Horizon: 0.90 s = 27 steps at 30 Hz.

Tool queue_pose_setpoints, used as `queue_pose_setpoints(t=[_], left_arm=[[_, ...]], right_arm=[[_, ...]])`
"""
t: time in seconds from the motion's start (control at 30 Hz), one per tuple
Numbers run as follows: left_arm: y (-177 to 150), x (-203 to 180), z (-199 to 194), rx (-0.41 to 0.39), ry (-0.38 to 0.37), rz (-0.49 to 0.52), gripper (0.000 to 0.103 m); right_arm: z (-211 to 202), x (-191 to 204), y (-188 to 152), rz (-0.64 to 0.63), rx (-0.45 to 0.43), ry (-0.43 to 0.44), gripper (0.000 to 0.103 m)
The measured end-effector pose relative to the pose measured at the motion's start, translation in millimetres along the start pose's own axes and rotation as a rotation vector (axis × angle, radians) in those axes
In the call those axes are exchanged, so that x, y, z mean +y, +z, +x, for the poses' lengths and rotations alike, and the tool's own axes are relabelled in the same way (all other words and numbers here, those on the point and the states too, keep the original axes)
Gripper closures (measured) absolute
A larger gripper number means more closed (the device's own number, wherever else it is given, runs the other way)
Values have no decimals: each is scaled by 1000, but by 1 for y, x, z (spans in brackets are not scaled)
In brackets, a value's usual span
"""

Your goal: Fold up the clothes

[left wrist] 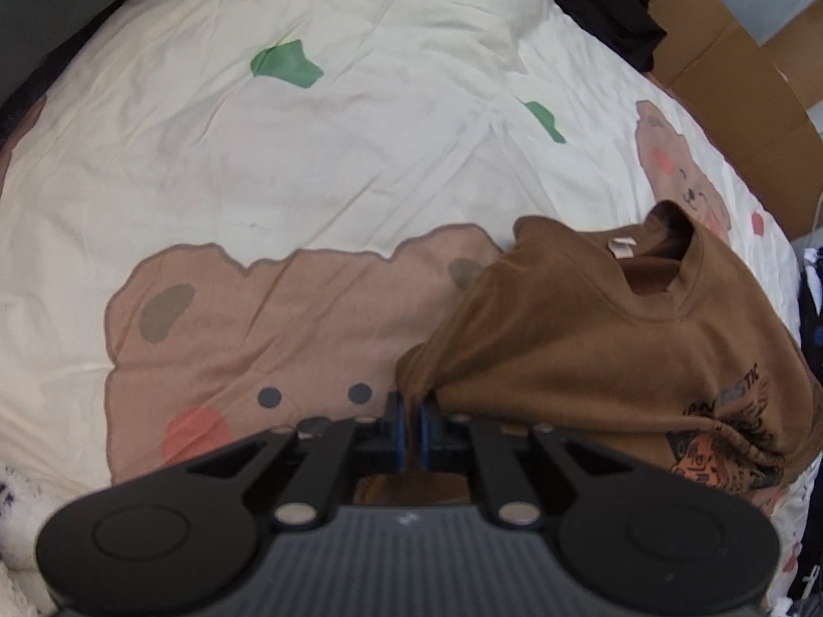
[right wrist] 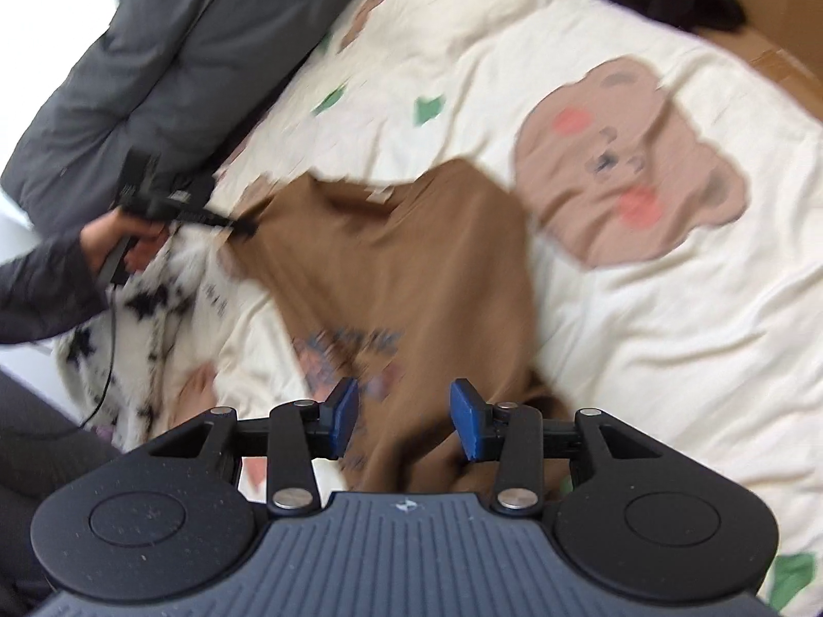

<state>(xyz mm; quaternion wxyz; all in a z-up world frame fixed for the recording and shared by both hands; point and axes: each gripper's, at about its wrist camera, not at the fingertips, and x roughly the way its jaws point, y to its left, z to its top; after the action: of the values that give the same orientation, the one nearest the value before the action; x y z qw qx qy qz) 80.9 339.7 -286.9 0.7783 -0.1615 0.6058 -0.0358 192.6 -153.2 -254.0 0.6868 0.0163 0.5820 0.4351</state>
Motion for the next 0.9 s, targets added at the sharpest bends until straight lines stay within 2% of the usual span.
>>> queue_pose_setpoints(t=[0.13, 0.33, 0.47, 0.5, 0.53, 0.6, 0.73, 0.9], left_arm=[[4, 12, 0, 4, -8, 39, 97], [4, 16, -5, -14, -29, 42, 97], [5, 15, -9, -37, -37, 46, 97], [6, 14, -12, -43, -39, 48, 97], [7, 14, -15, -52, -44, 48, 97], [10, 13, -21, -68, -54, 48, 97], [20, 3, -34, -113, -66, 55, 97], [38, -19, -56, -188, -78, 79, 97]], right_arm=[[21, -20, 23, -48, 15, -103, 59], [62, -40, 41, 10, 46, -44, 59], [88, -47, 44, 53, 61, -73, 61], [92, -48, 42, 63, 63, -75, 70], [92, -47, 41, 63, 63, -76, 85], [88, -41, 38, 36, 53, -61, 99], [63, -36, 35, 14, 0, -60, 101], [13, -30, 33, 17, -102, -91, 101]])
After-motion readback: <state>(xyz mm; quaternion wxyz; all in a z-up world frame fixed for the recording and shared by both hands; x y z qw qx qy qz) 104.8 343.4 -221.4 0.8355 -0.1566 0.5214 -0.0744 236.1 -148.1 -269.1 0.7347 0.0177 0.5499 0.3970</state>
